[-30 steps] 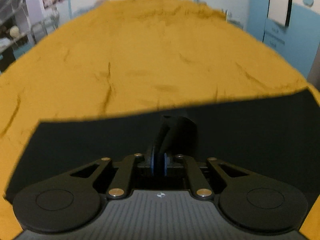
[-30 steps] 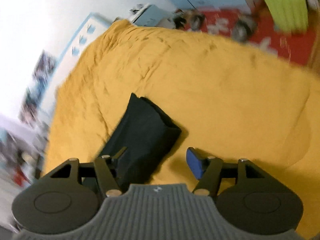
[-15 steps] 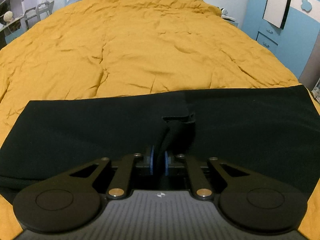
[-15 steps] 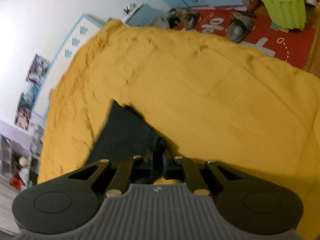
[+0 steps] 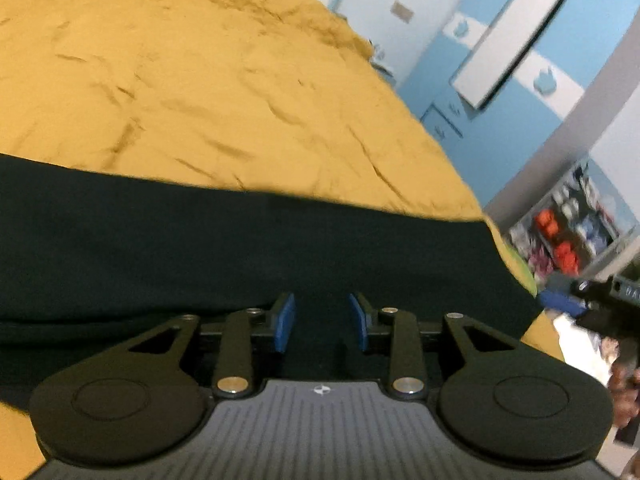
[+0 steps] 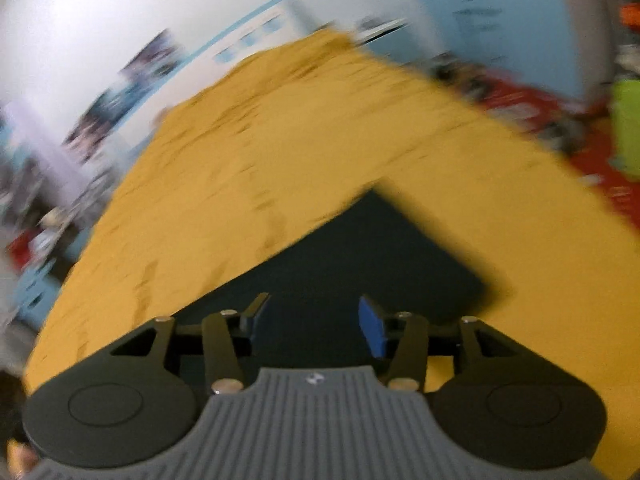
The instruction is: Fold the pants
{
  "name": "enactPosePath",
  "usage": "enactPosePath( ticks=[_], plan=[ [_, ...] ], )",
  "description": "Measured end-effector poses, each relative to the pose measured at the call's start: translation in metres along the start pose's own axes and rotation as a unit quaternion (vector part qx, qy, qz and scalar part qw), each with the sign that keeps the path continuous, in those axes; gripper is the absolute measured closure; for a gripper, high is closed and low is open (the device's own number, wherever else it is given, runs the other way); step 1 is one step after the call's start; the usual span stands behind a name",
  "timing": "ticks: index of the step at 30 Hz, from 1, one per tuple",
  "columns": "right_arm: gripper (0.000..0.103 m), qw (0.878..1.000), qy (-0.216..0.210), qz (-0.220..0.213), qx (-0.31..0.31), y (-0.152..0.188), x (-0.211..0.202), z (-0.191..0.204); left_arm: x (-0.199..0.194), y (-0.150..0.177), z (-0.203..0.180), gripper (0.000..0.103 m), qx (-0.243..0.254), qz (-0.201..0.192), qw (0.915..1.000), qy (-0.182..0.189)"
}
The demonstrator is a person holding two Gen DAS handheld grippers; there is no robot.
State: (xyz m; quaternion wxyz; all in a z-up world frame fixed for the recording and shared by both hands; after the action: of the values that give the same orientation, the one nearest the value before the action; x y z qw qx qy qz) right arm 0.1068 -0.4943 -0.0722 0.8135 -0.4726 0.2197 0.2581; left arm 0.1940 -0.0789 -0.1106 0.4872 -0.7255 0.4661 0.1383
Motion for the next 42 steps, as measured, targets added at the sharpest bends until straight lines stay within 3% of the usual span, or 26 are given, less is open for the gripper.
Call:
enactPosePath(
  ticks=[4, 7, 9, 11, 16, 24, 27, 31, 35, 39, 42],
  plan=[
    [0.055, 0.994, -0.088, 0.064, -0.003, 0.014, 0.046, 0.053, -0.029, -0.013, 0.026, 0.065, -0.018, -0.043, 0.9971, -0.06],
    [0.055, 0.985, -0.132, 0.109, -0.01, 0.023, 0.086, 0.09, -0.047, -0.023, 0.045, 0.065, -0.006, -0.072, 0.9876, -0.139],
    [0.055, 0.979, -0.152, 0.138, -0.003, 0.026, 0.115, 0.11, -0.057, -0.029, 0.056, 0.065, -0.01, -0.087, 0.9828, -0.163],
    [0.055, 0.972, -0.167, 0.164, 0.015, 0.03, 0.143, 0.123, -0.066, -0.036, 0.067, 0.065, -0.027, -0.097, 0.9806, -0.168],
    [0.056, 0.965, -0.151, 0.213, 0.03, 0.035, 0.204, 0.14, -0.083, -0.053, 0.087, 0.065, -0.07, -0.117, 0.9765, -0.167],
    [0.07, 0.957, -0.159, 0.238, 0.037, 0.044, 0.241, 0.153, -0.097, -0.059, 0.114, 0.065, -0.103, -0.146, 0.9691, -0.171],
    [0.103, 0.957, -0.161, 0.239, 0.036, 0.048, 0.244, 0.162, -0.111, -0.059, 0.122, 0.065, -0.12, -0.164, 0.9636, -0.174],
    [0.103, 0.962, -0.17, 0.213, 0.014, 0.034, 0.223, 0.182, -0.135, -0.06, 0.13, 0.065, -0.137, -0.188, 0.9532, -0.193],
    [0.103, 0.964, -0.201, 0.173, -0.029, -0.006, 0.182, 0.217, -0.158, -0.062, 0.126, 0.065, -0.142, -0.205, 0.9468, -0.204],
    [0.103, 0.964, -0.218, 0.137, -0.067, -0.055, 0.13, 0.239, -0.172, -0.063, 0.11, 0.065, -0.128, -0.221, 0.9464, -0.198],
    [0.103, 0.966, -0.219, 0.111, -0.085, -0.095, 0.088, 0.237, -0.169, -0.065, 0.095, 0.065, -0.111, -0.218, 0.9514, -0.187]
  ],
)
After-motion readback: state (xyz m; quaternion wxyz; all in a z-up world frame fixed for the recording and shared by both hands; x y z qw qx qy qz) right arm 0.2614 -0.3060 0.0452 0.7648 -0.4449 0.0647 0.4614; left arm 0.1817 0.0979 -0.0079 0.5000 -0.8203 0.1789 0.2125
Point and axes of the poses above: each gripper's, at about its wrist camera, not at the fingertips, and x roughly the way its jaws point, z to its left, y to its underside, the point moved 3 cm from there along x, roughly the way its jaws point, and after that the axes turned 6 degrees about -x, right-handed, at the moved point
